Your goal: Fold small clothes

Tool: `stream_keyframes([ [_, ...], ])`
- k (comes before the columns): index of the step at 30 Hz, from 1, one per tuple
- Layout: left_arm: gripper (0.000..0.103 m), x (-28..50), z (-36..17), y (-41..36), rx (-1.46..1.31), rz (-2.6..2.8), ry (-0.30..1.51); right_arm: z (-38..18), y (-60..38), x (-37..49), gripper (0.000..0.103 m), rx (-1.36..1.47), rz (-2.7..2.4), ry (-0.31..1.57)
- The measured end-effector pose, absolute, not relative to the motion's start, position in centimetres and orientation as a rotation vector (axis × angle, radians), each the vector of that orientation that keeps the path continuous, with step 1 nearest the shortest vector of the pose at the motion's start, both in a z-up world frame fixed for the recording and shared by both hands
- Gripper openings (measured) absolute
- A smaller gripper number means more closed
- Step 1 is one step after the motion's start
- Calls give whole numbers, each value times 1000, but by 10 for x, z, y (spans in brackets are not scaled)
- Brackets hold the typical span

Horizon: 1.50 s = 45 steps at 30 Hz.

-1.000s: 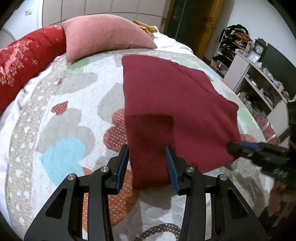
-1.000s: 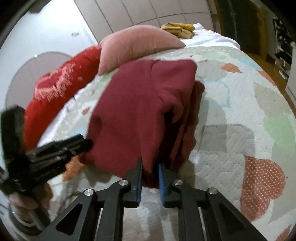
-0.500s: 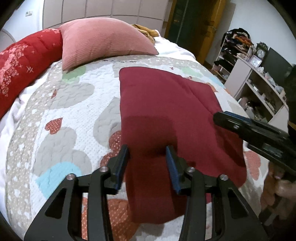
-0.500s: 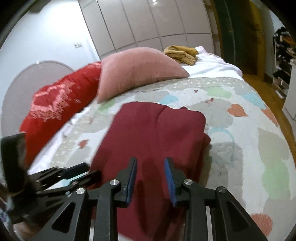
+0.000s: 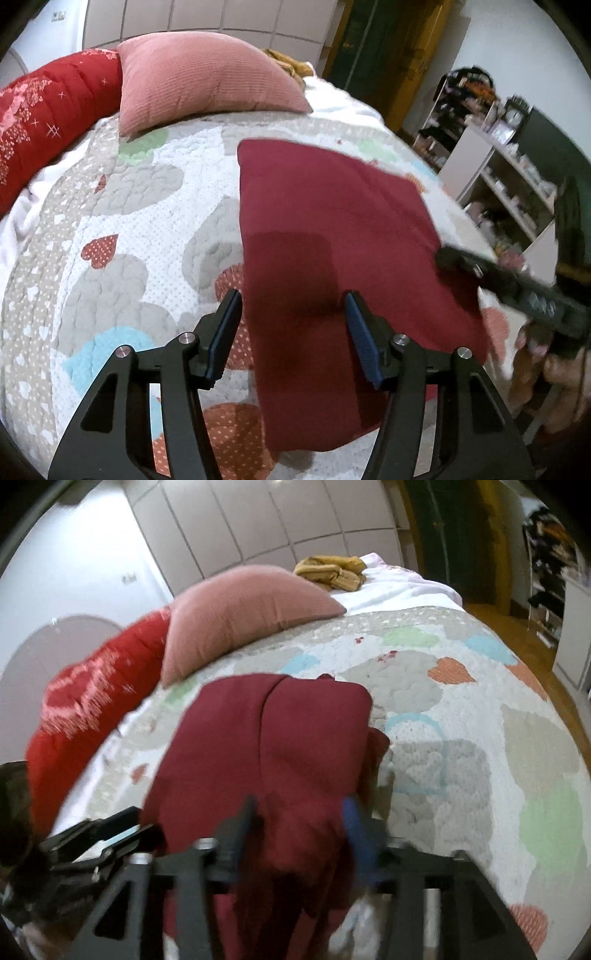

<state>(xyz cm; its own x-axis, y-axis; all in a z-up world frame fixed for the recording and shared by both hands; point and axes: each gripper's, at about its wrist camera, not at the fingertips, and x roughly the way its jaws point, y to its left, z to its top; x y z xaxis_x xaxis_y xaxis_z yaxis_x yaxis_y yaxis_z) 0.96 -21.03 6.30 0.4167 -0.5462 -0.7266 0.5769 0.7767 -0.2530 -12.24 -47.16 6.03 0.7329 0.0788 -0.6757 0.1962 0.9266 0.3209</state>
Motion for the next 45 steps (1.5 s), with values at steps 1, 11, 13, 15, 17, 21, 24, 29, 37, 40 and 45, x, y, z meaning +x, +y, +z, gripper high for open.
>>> stream_keyframes([
  [1,62,13,64,-207,16,-713,894,61,-472,-129,76,400,-67,734],
  [11,82,54,24,-221,-154,-815,1057,19,-497,-110,85,595,15,763],
  [13,84,56,18,-228,-166,-833,1082,9,-496,-101,85,623,52,765],
  [15,86,57,12,-234,-165,-833,1097,5,-495,-95,84,632,82,741],
  [17,79,53,17,-236,-140,-834,1080,6,-492,-90,64,654,119,748],
  [21,67,41,34,-231,-97,-832,1049,24,-481,-99,46,581,93,742],
  [24,67,25,48,-216,-109,-822,1042,42,-468,-111,45,542,104,735],
  [29,67,-17,67,-175,-86,-779,1001,56,-439,-142,44,538,158,738],
  [37,67,-67,41,-142,-61,-704,1052,30,-406,-172,52,521,141,845],
  [40,67,-78,57,-138,-19,-668,995,44,-413,-192,54,500,83,794],
  [45,67,-88,77,-133,32,-610,872,91,-387,-214,51,296,99,699],
])
